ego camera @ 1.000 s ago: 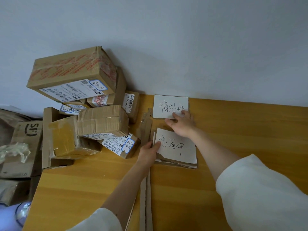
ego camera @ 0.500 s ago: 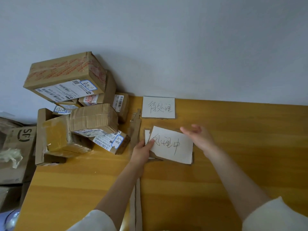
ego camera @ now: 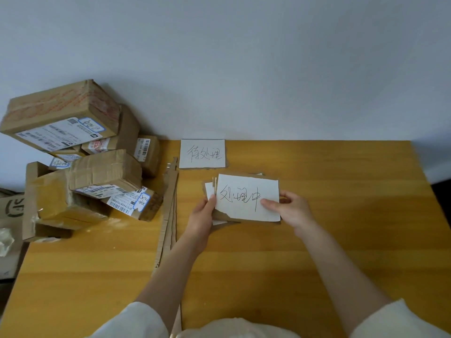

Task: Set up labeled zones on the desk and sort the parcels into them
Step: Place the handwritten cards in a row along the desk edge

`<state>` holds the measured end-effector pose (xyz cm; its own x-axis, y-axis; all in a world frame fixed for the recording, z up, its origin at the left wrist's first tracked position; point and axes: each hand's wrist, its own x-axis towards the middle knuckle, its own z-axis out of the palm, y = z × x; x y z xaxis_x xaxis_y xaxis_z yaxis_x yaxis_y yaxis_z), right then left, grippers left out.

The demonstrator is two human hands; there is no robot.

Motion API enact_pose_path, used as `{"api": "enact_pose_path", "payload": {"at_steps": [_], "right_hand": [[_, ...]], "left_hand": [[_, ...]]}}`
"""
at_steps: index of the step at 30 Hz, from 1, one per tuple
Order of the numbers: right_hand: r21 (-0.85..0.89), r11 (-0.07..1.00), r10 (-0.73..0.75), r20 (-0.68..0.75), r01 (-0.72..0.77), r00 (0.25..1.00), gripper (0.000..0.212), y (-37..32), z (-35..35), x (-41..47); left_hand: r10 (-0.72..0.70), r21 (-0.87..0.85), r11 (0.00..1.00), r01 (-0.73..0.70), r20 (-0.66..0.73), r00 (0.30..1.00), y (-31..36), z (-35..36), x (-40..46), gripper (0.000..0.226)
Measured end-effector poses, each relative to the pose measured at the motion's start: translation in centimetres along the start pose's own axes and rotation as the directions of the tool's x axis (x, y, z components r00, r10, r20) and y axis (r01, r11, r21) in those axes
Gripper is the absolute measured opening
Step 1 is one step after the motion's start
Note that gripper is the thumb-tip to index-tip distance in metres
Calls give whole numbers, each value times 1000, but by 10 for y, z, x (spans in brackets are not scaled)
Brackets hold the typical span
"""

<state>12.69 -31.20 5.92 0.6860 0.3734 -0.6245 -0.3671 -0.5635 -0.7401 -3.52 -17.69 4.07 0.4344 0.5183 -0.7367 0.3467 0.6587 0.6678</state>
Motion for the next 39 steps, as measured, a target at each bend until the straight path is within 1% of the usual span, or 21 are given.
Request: {"api": "enact_pose_path", "payload": {"at_steps": [3,5,7,10,11,14,16,20,24,26,28,31,33,34,35,36,37,38,39], "right_hand": [[8,1000,-16,-18,16,1000,37,2,-12,4],[14,999,-30,-28,30,999,29,2,-19,7],[18,999,-37,-40,38,999,28,2,-25,11],[10,999,-32,-72,33,997,33,7,-31,22],[10,999,-31,-85,32,996,31,9,-34,27],[84,996,7,-99,1,995,16,6,-39,42],[145,989,40,-104,-25,994,14,1,-42,54],[227,973,88,-193,-43,977,18,-9,-47,84],[276,957,152,-217,-88,964,20,-21,-45,113],[291,951,175,-217,-107,960,25,-24,-42,126],[281,952,182,-217,-117,959,33,-25,-38,135],[249,962,168,-214,-113,962,41,-24,-32,146],[178,978,153,-245,-111,957,49,-23,-28,149],[89,991,122,-286,-100,951,52,-22,-27,149],[-44,996,60,-333,-79,941,54,-20,-26,147],[-206,978,-46,-366,-32,930,52,-16,-25,144],[-365,930,-183,-350,46,919,49,-12,-25,142],[-501,853,-316,-267,149,910,44,-7,-23,139],[-608,752,-411,-130,255,902,41,-1,-21,137]], "left_hand": [[16,-26,1000,-15,42,999,0,7,0,20],[21,-32,999,-19,51,998,0,12,0,22],[18,-23,1000,-17,42,999,-2,16,3,24],[15,-13,1000,-15,-12,1000,-7,21,8,26],[12,-7,1000,-12,-38,999,-8,23,11,27],[-3,21,1000,5,-113,994,-14,23,18,24],[-22,34,999,27,-154,988,-17,21,24,21],[-40,56,997,52,-197,980,-18,19,33,15],[-24,106,993,47,-207,978,-14,22,41,11],[-23,139,989,52,-198,980,-11,22,45,15],[-35,168,984,65,-178,983,-11,23,48,23],[-51,198,977,81,-154,987,-10,23,50,25],[-56,211,974,87,-147,988,-10,23,53,24],[-60,212,973,90,-145,988,-10,23,54,23],[-61,212,973,91,-143,988,-10,23,55,23],[-61,212,973,90,-140,988,-11,23,56,23],[-59,214,973,88,-136,989,-11,23,57,23],[-58,217,972,86,-132,989,-11,24,58,23],[-59,221,971,87,-130,990,-11,24,58,22]]}}
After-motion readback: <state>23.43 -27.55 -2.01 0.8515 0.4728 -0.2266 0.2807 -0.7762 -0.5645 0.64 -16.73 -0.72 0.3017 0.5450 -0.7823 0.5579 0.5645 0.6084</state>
